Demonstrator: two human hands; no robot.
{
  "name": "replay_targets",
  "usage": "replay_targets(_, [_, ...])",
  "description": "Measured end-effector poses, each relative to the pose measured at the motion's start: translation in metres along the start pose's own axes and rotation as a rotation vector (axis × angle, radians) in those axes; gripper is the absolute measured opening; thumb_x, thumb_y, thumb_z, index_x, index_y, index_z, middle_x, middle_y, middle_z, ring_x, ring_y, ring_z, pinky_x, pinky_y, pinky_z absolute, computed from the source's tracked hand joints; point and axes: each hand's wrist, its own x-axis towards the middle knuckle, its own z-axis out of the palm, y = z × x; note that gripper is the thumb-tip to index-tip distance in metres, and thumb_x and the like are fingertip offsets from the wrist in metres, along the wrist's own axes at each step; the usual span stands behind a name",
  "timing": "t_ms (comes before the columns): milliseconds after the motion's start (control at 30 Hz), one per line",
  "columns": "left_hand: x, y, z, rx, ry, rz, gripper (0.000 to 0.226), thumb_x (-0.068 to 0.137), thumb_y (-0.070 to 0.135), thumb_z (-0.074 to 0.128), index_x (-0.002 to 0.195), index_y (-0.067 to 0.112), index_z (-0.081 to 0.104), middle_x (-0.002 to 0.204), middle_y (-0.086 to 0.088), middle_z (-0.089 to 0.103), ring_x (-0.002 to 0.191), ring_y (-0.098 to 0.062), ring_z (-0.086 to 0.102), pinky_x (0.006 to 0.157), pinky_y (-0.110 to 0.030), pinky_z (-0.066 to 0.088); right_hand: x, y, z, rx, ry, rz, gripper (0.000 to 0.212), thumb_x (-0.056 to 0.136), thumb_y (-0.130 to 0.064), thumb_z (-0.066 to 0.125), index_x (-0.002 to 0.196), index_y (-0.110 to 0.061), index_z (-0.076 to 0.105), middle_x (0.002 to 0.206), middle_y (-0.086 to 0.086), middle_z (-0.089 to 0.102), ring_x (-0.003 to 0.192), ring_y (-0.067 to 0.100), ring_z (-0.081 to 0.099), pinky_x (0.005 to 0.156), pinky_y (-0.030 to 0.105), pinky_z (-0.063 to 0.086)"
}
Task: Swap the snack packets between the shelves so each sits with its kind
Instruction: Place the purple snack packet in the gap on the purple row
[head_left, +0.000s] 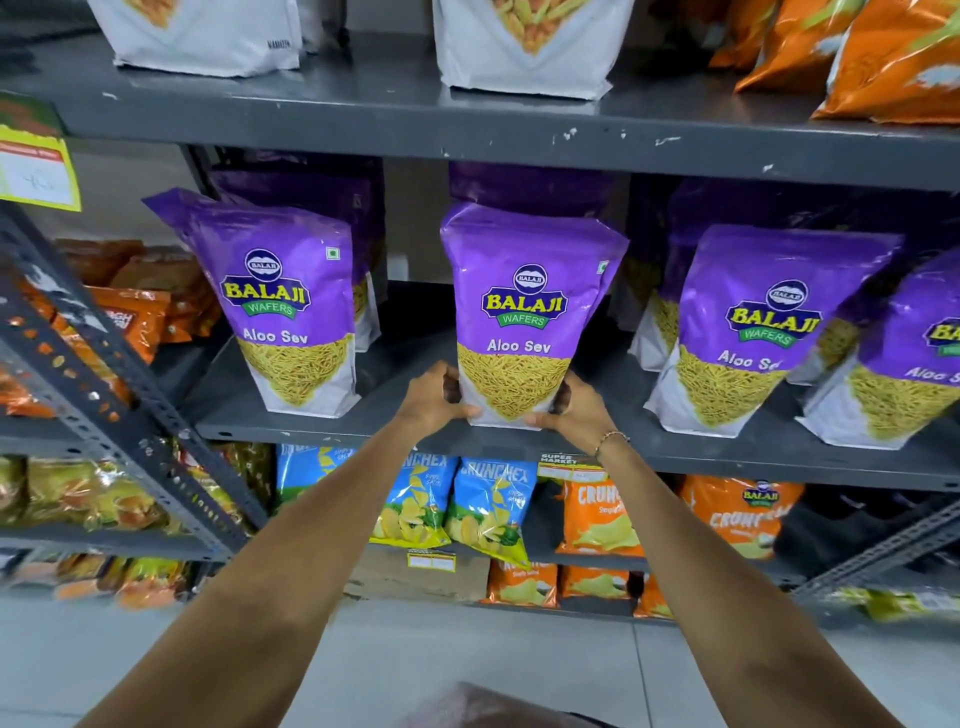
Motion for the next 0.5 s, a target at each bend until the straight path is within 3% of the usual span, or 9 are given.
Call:
replay_targets(100, [0.000, -0.002, 0.000, -0.008, 0.003, 0.003, 0.044, 0.061, 0.008, 0.084, 0.091, 0.010, 0.051, 0.103, -0.015, 0.068, 0.089, -0.020, 0.062, 0.087, -0.037, 0.053, -0.004, -0.003, 0.001, 0.011, 0.011, 0.006, 0.076, 0.055, -0.026, 0.089, 0.120, -0.017, 0.052, 0.119, 0.009, 0.067, 0.107, 0.023, 0.064, 0.094, 0.046, 0.054])
replay_targets(267, [-0.002, -0.005, 0.002, -0.011, 0.002, 0.001, 0.045, 0.063, 0.008, 0.083, 0.097, 0.008, 0.053, 0.108, -0.017, 0.068, 0.091, -0.021, 0.063, 0.088, -0.036, 0.053, -0.008, -0.005, 0.002, 0.031, 0.003, -0.005, 0.074, 0.058, -0.022, 0.088, 0.122, -0.016, 0.051, 0.121, 0.010, 0.066, 0.109, 0.024, 0.063, 0.095, 0.046, 0.053])
replay_targets(400, [-0.006, -0.003, 0.003, 0.067, -0.033, 0.020, 0.053, 0.069, 0.017, 0.080, 0.113, 0.003, 0.053, 0.114, -0.013, 0.067, 0.103, -0.024, 0.064, 0.089, -0.030, 0.049, -0.007, -0.007, 0.000, 0.012, -0.023, 0.006, 0.078, 0.055, -0.032, 0.088, 0.122, -0.019, 0.050, 0.121, 0.007, 0.065, 0.110, 0.022, 0.063, 0.097, 0.047, 0.052])
replay_targets(500, [-0.009, -0.010, 0.006, 0.129, -0.034, 0.017, 0.055, 0.074, 0.026, 0.075, 0.119, 0.005, 0.051, 0.121, -0.011, 0.065, 0.111, -0.024, 0.062, 0.097, -0.034, 0.048, -0.008, 0.000, 0.004, 0.045, -0.045, 0.029, 0.093, 0.047, -0.042, 0.087, 0.127, -0.024, 0.043, 0.126, 0.003, 0.062, 0.115, 0.019, 0.059, 0.099, 0.047, 0.050])
